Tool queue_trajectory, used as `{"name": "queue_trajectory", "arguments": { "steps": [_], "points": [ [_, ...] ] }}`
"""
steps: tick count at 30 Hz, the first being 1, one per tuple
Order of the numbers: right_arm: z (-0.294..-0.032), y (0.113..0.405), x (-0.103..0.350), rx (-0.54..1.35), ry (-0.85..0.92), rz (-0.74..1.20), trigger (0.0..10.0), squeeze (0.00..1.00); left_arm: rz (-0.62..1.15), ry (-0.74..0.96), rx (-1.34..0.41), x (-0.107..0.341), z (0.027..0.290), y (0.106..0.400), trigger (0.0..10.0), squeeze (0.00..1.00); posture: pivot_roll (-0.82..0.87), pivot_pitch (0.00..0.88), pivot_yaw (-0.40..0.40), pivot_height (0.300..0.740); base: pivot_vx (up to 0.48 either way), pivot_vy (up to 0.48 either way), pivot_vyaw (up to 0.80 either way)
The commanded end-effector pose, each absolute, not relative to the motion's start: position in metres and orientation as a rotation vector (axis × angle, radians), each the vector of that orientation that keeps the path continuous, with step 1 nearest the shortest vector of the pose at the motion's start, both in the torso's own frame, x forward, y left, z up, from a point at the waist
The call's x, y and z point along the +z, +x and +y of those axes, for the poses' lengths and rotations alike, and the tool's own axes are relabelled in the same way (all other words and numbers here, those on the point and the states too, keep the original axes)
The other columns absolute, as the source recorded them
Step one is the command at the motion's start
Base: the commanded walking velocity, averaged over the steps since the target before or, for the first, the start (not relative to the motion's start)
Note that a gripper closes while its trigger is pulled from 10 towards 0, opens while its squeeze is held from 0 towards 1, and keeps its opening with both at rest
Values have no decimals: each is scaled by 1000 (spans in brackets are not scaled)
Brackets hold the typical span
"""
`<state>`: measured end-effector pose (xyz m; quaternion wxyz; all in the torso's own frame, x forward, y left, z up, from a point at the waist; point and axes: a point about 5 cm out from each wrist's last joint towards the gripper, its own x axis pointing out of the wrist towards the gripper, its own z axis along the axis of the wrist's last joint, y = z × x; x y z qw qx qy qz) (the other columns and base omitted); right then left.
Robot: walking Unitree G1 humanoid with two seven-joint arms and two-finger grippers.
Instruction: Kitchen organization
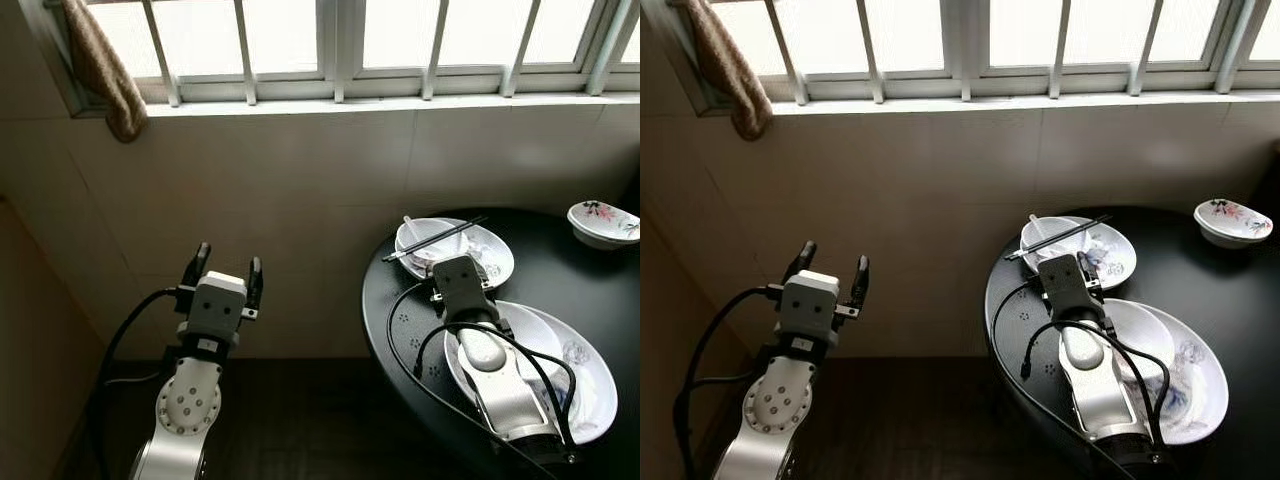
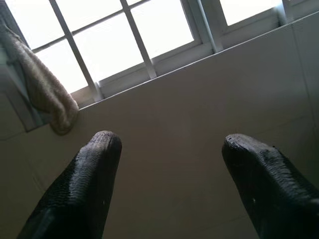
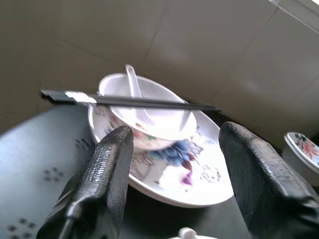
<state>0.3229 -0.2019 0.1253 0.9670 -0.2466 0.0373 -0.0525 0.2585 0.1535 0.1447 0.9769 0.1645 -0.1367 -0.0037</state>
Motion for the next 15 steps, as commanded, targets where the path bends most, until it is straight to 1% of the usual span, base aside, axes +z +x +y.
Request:
{"name": "queue_trajectory", "arguments": {
  "steps": [1,5,8,11,14,15],
  "points": [
    [-210,322,126,-84,-488,117,10000,0,-264,329,-10,143,154,259,10000,0,-43,0,2,740,0,0,0],
    [-220,322,141,-22,-551,111,10000,0,-257,328,-11,141,154,259,10000,0,-51,0,3,740,0,0,0],
    [-225,323,145,10,-562,136,10000,0,-254,327,-12,140,154,259,10000,0,-53,0,4,740,0,0,0],
    [-231,324,150,68,-535,189,10000,0,-251,326,-13,139,154,260,10000,0,-55,0,5,740,0,0,0],
    [-236,324,155,81,-543,202,10000,0,-250,327,-12,139,154,260,10000,0,-58,0,6,740,0,0,0],
    [-244,325,161,78,-514,227,10000,0,-249,328,-11,139,156,261,10000,0,-59,0,6,740,0,0,0]
  ]
}}
